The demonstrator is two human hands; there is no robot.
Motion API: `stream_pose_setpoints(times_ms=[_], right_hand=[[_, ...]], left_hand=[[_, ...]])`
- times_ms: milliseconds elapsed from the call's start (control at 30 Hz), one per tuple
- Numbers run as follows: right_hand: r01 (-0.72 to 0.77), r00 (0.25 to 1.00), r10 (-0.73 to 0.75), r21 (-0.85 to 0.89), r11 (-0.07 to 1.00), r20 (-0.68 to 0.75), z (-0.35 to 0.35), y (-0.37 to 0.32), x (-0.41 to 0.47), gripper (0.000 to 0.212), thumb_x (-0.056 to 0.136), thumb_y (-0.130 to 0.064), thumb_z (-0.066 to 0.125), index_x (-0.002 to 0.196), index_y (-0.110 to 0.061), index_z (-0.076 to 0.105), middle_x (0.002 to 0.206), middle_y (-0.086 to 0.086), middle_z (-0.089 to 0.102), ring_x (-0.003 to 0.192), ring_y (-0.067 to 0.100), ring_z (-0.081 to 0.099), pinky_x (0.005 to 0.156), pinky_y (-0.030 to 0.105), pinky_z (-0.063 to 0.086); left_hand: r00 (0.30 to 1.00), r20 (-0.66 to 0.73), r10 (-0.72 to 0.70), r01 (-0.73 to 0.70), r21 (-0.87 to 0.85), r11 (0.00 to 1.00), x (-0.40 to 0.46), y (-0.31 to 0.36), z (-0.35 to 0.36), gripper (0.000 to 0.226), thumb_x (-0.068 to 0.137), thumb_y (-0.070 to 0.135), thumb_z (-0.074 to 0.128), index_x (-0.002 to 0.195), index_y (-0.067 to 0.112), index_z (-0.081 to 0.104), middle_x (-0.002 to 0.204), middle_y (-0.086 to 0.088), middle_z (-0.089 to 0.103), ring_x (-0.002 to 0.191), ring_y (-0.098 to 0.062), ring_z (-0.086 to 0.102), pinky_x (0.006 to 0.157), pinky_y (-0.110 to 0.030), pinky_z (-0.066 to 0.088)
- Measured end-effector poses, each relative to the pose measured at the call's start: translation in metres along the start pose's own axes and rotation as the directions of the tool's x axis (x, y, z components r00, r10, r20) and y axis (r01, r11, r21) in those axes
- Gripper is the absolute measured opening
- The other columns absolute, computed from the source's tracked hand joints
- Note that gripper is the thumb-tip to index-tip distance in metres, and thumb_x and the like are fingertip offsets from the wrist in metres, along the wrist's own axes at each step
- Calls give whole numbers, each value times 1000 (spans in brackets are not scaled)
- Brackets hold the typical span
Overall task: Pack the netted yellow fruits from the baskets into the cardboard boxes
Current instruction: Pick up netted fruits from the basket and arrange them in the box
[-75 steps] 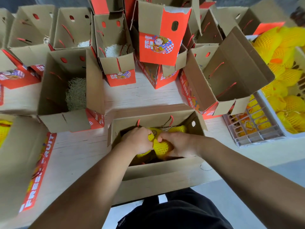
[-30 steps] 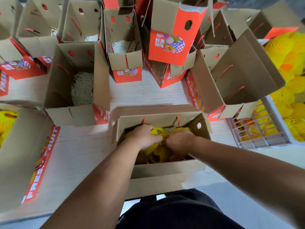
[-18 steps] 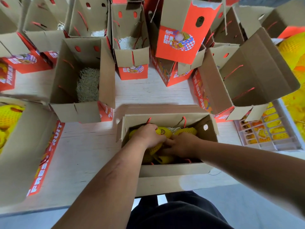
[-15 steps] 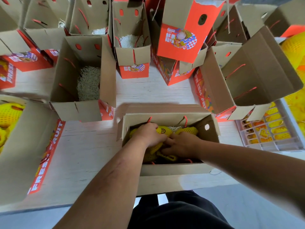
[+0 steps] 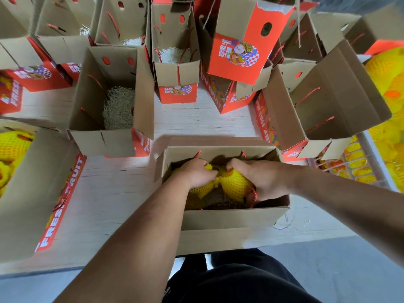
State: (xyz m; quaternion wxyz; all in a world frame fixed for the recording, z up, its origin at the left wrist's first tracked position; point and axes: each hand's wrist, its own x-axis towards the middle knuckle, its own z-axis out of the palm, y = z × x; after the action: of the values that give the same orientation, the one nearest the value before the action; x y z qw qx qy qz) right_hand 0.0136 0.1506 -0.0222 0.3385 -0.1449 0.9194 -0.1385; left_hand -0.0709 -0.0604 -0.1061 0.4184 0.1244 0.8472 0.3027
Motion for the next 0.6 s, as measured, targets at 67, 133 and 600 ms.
stream_pose_setpoints(times_ms=[67,133,600], right_hand=[[-29,998,38,170,985,-49,-8,-3,-11,82,72,-45,81,134,-48,28,114,-9,59,94,14,63,78,37,56],[-37,992,83,426,904,-90,-8,-7,-22,71,71,-43,76,129,-51,37,109,-10,64,97,13,66,83,40,59],[273,853,381,927,257,-357,29,-60,-11,37,98,-45,65,121,-17,60,90,8,73,75,17,69,68,31,56]], left_hand=[[1000,3,-8,8,-5,1000,-2,3,-3,62,80,48,63,120,1,66,110,-19,71,102,-34,67,58,-29,37],[997,-57,43,-41,31,999,-16,9,-11,74,73,53,62,130,7,64,109,-10,71,96,-24,66,61,-28,40],[759,-577,301,-249,170,954,-130,29,17,44,82,73,53,91,31,63,91,17,56,84,-6,57,65,-27,48]])
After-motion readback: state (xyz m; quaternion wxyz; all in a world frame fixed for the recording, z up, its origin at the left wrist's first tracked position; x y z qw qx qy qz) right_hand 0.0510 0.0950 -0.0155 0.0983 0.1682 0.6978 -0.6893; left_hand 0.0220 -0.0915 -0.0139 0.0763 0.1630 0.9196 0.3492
